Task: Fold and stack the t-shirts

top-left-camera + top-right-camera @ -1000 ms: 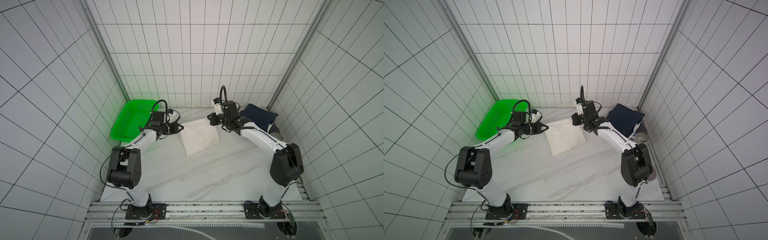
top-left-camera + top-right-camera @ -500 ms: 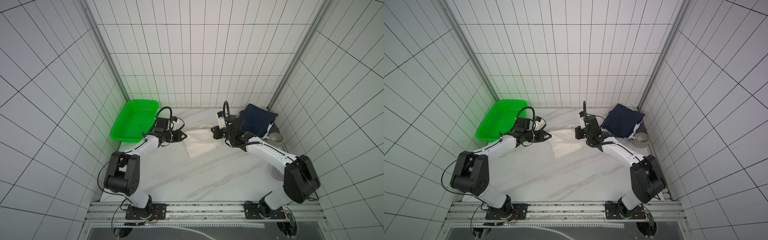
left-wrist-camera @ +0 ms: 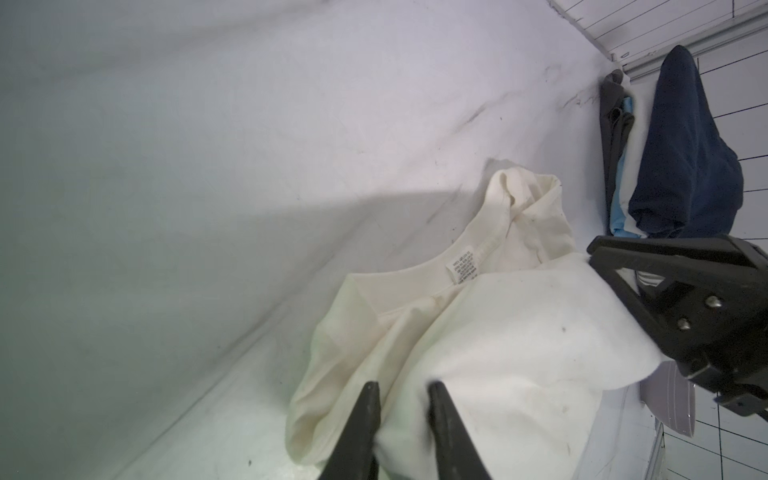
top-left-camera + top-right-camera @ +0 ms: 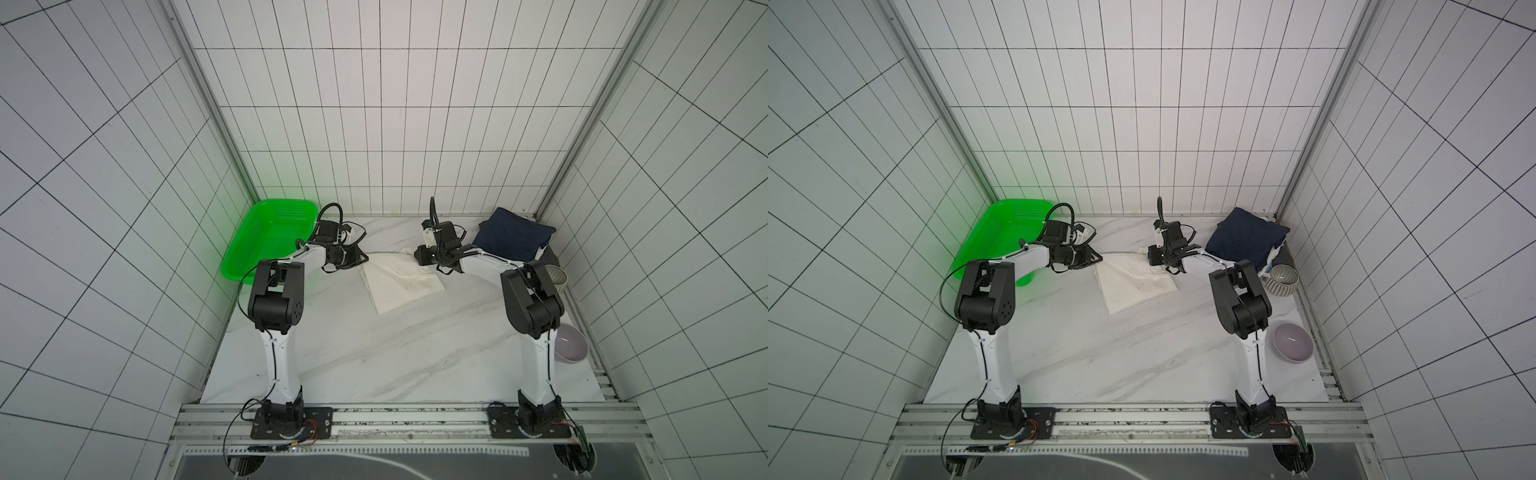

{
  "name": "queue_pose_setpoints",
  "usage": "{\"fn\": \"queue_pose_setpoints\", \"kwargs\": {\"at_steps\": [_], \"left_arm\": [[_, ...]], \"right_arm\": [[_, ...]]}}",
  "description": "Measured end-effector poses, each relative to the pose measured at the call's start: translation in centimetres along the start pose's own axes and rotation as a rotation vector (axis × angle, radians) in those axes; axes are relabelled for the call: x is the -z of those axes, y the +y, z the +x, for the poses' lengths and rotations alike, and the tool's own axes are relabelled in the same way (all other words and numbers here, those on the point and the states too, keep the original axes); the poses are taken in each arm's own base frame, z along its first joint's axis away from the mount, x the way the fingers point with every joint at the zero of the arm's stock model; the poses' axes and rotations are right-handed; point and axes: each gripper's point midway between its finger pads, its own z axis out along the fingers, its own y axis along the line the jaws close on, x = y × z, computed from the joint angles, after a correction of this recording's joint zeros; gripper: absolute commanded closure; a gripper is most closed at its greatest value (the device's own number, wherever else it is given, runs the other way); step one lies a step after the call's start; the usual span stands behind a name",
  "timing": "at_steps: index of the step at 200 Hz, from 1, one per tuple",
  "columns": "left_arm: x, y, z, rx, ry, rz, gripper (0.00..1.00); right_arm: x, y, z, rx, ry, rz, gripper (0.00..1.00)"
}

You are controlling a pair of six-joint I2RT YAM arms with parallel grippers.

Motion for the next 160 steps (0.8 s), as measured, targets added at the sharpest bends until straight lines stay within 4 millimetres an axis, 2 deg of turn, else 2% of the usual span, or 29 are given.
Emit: {"fn": "queue_pose_setpoints", "kwargs": {"at_steps": [20, 33, 51, 65, 75, 91, 101, 111, 121, 139, 160], "left_arm": [[-0.7, 0.9, -0.4, 0.009, 0.008, -0.009, 0.74], [-0.9, 1.4, -0.2, 0.019, 0.019, -0.014, 0.69], [-1.0, 1.7, 0.0, 0.023, 0.028, -0.021, 0.68], [-1.0, 1.7, 0.1, 0.026, 0.032, -0.022, 0.68], [-1.0, 1.7, 0.0, 0.023, 0.032, -0.023, 0.68], [-1.0, 1.7, 0.1, 0.02, 0.034, -0.023, 0.68], [-1.0, 1.8, 0.1, 0.021, 0.036, -0.024, 0.68], [-1.0, 1.8, 0.1, 0.019, 0.036, -0.024, 0.68], [-1.0, 1.8, 0.1, 0.019, 0.036, -0.024, 0.68], [-1.0, 1.8, 0.1, 0.016, 0.036, -0.026, 0.68], [-1.0, 1.9, 0.2, 0.006, 0.038, -0.027, 0.67]], "right_arm": [[0.4, -0.2, -1.7, 0.011, -0.028, 0.007, 0.54], [0.8, -0.2, -2.7, 0.02, -0.051, 0.017, 0.53], [1.7, 0.0, -3.5, 0.021, -0.067, 0.021, 0.51], [3.1, 1.1, -4.1, 0.032, -0.103, 0.009, 0.5], [4.4, 2.2, -3.8, 0.042, -0.119, -0.005, 0.51], [5.2, 4.7, -3.4, 0.072, -0.131, -0.044, 0.58], [4.7, 5.9, -3.1, 0.084, -0.134, -0.068, 0.63], [3.8, 6.8, -2.3, 0.089, -0.116, -0.094, 0.63], [2.6, 6.8, -1.1, 0.083, -0.084, -0.107, 0.63], [0.2, 4.5, 1.3, 0.05, -0.02, -0.087, 0.61], [-2.3, 1.2, 3.5, 0.013, 0.043, -0.056, 0.49]]}}
